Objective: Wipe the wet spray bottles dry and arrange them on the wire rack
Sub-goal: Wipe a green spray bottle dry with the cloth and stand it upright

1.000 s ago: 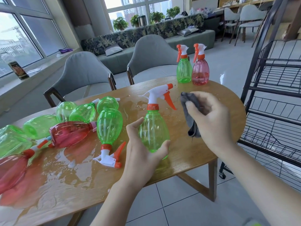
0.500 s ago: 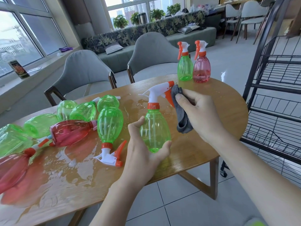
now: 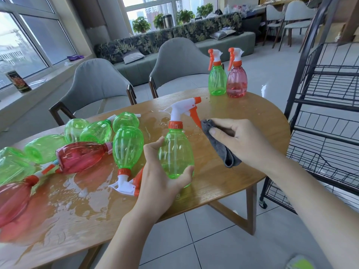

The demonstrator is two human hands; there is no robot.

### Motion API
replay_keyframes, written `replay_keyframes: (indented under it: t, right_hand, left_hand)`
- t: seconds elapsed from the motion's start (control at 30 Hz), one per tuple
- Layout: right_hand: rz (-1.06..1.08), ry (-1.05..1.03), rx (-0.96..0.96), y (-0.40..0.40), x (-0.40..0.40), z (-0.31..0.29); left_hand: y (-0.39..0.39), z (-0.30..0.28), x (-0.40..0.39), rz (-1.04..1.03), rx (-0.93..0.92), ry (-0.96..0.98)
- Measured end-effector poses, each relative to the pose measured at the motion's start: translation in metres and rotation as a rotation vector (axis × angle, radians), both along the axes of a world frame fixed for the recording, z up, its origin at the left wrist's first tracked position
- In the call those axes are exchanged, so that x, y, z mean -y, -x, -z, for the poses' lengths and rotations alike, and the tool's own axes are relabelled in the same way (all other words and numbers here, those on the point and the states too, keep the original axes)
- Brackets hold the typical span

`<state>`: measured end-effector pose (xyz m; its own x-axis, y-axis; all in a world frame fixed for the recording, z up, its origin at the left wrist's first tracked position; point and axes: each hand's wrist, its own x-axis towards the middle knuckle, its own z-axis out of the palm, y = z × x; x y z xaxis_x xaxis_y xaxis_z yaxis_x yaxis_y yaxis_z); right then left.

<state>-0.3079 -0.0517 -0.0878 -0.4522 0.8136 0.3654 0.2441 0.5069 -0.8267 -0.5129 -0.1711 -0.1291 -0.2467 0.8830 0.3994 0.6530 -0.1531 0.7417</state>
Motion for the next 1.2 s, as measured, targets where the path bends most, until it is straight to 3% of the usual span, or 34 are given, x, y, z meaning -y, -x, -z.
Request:
replay_keyframes:
  t: [0.13,0.37,0.47,0.63,0.93,1.1,1.2]
  right_hand:
    - [0.074,-0.064,0.152,-0.013,-0.006,0.004]
    - [0.301,-0.196,-0.08,-0.018,-0.011,-0.027]
    - [0.282,-0.144,-0.094,-0.019,-0.01,-0.036]
    - [0.217,-0.04,0.039,-0.027,-0.009,-0.041]
    - [0.274,-0.167,0.128,-0.011,0.016,-0.049]
    - [0.187,-0.13,0.081,-0.004,0.018,-0.05]
    - [0.069,0.009,-0.086,-0.006,0.017,-0.049]
  left_hand:
    - [0.002,0.0,0.0,0.013,0.017,-0.004]
    - [-0.001,0.002,0.002,0.025,-0.074,-0.096]
    - [0.0,0.005,0.0,0.041,-0.169,-0.167]
    - [0.005,0.006,-0.001,0.071,-0.289,-0.2]
    - [-0.003,0.005,-0.004,0.01,-0.5,-0.262]
    - [-0.005,0.004,-0.005,0.015,-0.562,-0.262]
    - [-0.004,0.005,-0.004,-0.003,-0.506,-0.233]
